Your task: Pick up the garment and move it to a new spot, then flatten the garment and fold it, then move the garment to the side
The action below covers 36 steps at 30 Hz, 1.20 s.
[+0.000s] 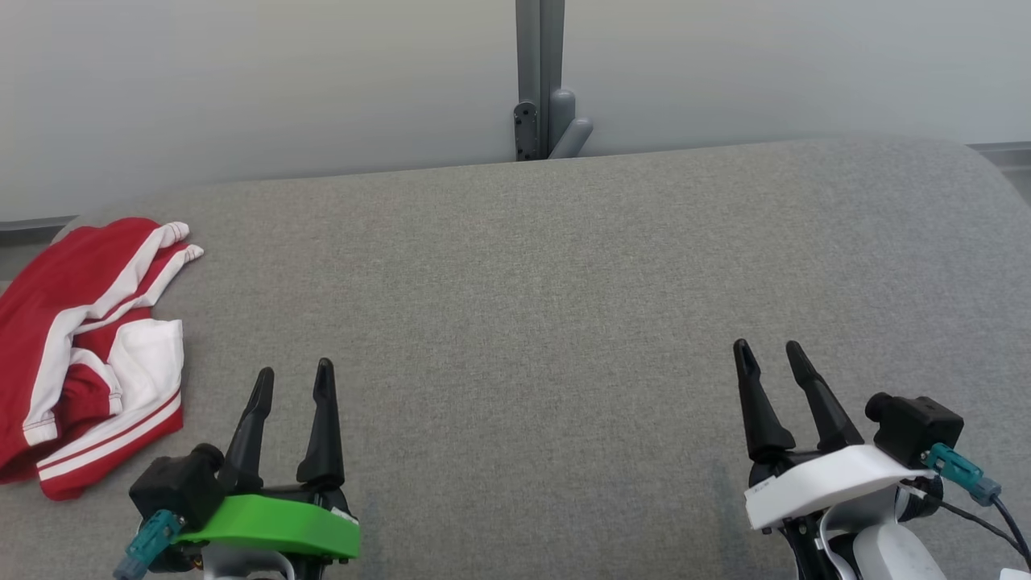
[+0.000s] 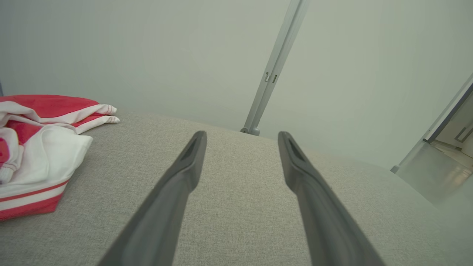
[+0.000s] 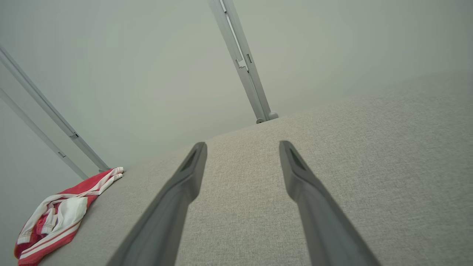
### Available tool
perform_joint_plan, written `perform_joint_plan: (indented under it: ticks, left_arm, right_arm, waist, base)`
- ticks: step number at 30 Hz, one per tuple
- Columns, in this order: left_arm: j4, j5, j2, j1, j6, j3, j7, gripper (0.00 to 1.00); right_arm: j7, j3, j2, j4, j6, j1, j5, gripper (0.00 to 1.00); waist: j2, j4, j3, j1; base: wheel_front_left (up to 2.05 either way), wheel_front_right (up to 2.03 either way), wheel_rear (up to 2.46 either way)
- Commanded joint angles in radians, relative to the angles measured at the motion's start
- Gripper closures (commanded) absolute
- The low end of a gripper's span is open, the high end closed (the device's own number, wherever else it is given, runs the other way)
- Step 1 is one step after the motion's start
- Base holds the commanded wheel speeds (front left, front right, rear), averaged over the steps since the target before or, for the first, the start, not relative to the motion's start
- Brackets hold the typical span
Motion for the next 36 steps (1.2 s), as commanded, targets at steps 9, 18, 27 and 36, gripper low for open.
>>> perform_joint_plan:
  ticks: [9,18,27,36]
  left_arm:
    - [-0.014,0.095,0.009,0.011,0.008,-0.015,-0.024,0.0]
    - [-0.022,0.182,0.009,0.017,0.01,-0.026,-0.043,0.0]
    - [-0.03,0.248,0.009,0.02,0.024,-0.035,-0.06,0.0]
    - [-0.011,0.252,0.01,0.019,0.021,-0.025,-0.075,0.0]
  right_arm:
    - [-0.031,0.003,-0.006,-0.028,0.0,0.017,-0.098,0.0]
    - [-0.052,0.008,-0.007,-0.041,0.0,0.027,-0.179,0.0]
    - [-0.071,0.013,-0.007,-0.057,0.0,0.036,-0.254,0.0]
    - [-0.09,0.02,-0.007,-0.065,0.0,0.042,-0.329,0.0]
  waist:
    - [0.0,-0.001,-0.006,-0.0001]
    - [0.0,-0.004,-0.004,-0.0001]
    - [0.0,-0.005,0.002,-0.0001]
    - [0.0,0.0,0.01,-0.0001]
  base:
    - [0.0,0.0,0.0]
    - [0.0,0.0,0.0]
    - [0.0,0.0,0.0]
    - [0.0,0.0,0.0]
